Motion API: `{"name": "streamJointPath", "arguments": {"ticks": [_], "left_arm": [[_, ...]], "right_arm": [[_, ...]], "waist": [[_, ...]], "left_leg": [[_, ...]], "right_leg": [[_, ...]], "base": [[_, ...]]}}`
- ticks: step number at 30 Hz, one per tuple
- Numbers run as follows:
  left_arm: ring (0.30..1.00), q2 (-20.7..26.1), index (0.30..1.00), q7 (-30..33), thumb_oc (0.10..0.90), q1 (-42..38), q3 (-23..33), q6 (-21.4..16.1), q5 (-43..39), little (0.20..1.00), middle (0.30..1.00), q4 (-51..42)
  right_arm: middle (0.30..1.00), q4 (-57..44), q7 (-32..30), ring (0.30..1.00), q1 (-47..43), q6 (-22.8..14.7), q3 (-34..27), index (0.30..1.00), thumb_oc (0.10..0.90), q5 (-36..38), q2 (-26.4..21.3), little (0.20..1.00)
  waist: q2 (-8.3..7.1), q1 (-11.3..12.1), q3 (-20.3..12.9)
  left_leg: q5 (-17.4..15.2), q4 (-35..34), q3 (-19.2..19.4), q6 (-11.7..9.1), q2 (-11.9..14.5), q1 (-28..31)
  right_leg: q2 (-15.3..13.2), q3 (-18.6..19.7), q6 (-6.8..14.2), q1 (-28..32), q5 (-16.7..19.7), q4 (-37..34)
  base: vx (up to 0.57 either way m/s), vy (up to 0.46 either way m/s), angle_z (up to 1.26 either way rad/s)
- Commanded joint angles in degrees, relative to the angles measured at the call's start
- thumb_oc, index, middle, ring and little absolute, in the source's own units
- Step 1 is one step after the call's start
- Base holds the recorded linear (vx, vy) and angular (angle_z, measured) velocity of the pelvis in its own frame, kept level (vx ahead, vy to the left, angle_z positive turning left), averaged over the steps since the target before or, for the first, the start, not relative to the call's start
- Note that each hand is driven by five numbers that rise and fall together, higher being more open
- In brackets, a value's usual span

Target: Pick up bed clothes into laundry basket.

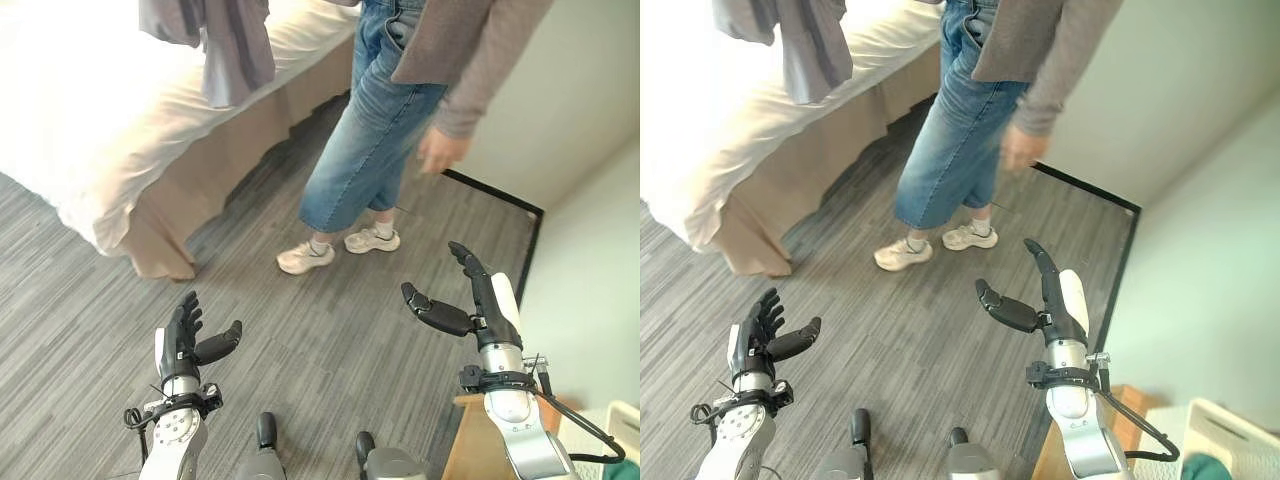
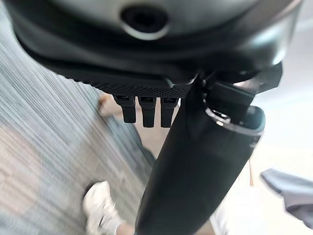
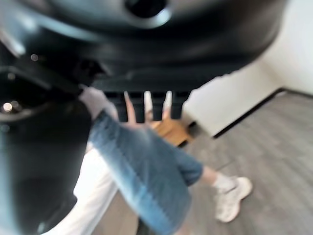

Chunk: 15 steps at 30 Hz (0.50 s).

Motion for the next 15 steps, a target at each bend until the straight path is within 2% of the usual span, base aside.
{"name": "streamJointPath", "arguments": {"ticks": [1, 5, 6, 7, 9, 12, 15], "left_arm": [[0.9, 2.9, 0.9, 1.1, 0.8, -3.6, 4.1, -6.4, 2.3, 0.9, 0.9, -5.2], [0.9, 2.6, 0.9, 1.2, 0.8, -3.0, 4.9, -6.7, 1.4, 0.9, 0.9, -4.2], [0.9, 1.8, 0.9, 1.4, 0.8, -2.7, 5.2, -6.6, 0.5, 0.9, 0.9, -3.0], [0.9, 1.7, 0.9, 1.4, 0.8, -2.7, 5.1, -6.6, 0.4, 0.9, 0.9, -3.0], [0.9, 0.8, 0.9, 2.0, 0.8, -2.0, 5.3, -6.4, -1.0, 0.9, 0.9, -2.3], [0.9, -0.9, 0.9, 2.7, 0.8, -0.5, 5.9, -6.7, -4.4, 0.9, 0.9, -1.7], [0.9, -1.7, 0.9, 2.2, 0.8, 0.1, 6.1, -6.7, -5.9, 0.9, 0.9, -1.6]], "right_arm": [[0.9, -2.8, -2.1, 0.9, -7.7, -4.6, -1.1, 0.9, 0.8, 1.1, 1.0, 0.9], [0.9, -2.2, -0.5, 0.9, -8.6, -4.5, -0.3, 0.9, 0.8, 4.6, 1.2, 0.9], [0.9, -2.6, 0.2, 0.9, -9.3, -4.5, -0.3, 0.9, 0.8, 5.3, 0.7, 0.9], [0.9, -2.6, 0.2, 0.9, -9.3, -4.4, -0.3, 0.9, 0.8, 5.3, 0.7, 0.9], [0.9, -3.1, 0.7, 0.9, -9.4, -4.5, -0.3, 0.9, 0.8, 7.4, 1.0, 0.9], [0.9, -2.6, 2.5, 0.9, -8.8, -5.3, 0.2, 0.9, 0.8, 18.5, 3.8, 0.9], [0.9, -2.7, 3.9, 0.9, -7.9, -5.6, 0.3, 0.9, 0.8, 22.2, 4.4, 0.9]], "waist": [[-3.69, 1.3, -4.7], [-3.25, 2.4, -5.3], [-2.51, 2.7, -5.9], [-2.37, 2.6, -6.1], [-1.71, 2.5, -6.6], [0.18, 2.1, -7.2], [1.06, 1.7, -7.0]], "left_leg": [[-11.5, 0.1, 6.6, -3.4, -1.0, 8.3], [-10.2, 0.1, 6.4, -4.3, -0.2, 8.0], [-9.8, 0.1, 5.8, -4.8, 0.6, 7.9], [-10.6, 0.1, 5.8, -4.7, 0.7, 8.2], [-9.5, 0.1, 5.7, -5.3, 1.3, 8.0], [-8.4, 0.1, 5.6, -6.8, 3.1, 8.0], [-7.8, 0.1, 5.5, -7.5, 3.9, 8.1]], "right_leg": [[-4.6, -3.9, 3.2, -1.4, 6.9, -4.1], [-4.6, -5.2, 2.2, -0.5, 7.1, -4.5], [-4.2, -6.3, 1.6, 0.6, 6.4, -5.2], [-4.2, -6.5, 1.6, 1.1, 5.8, -5.5], [-3.8, -7.2, 1.1, 1.5, 6.1, -5.8], [-2.8, -8.5, 0.1, 2.8, 4.9, -6.6], [-2.4, -9.0, -0.4, 3.7, 4.1, -6.7]], "base": [[0.02, -0.212, 0.48], [0.01, -0.171, 0.16], [0.05, -0.173, 0.18], [0.05, -0.199, 0.28], [0.04, -0.186, 0.28], [0.06, -0.18, 0.1], [0.02, -0.098, 0.03]]}}
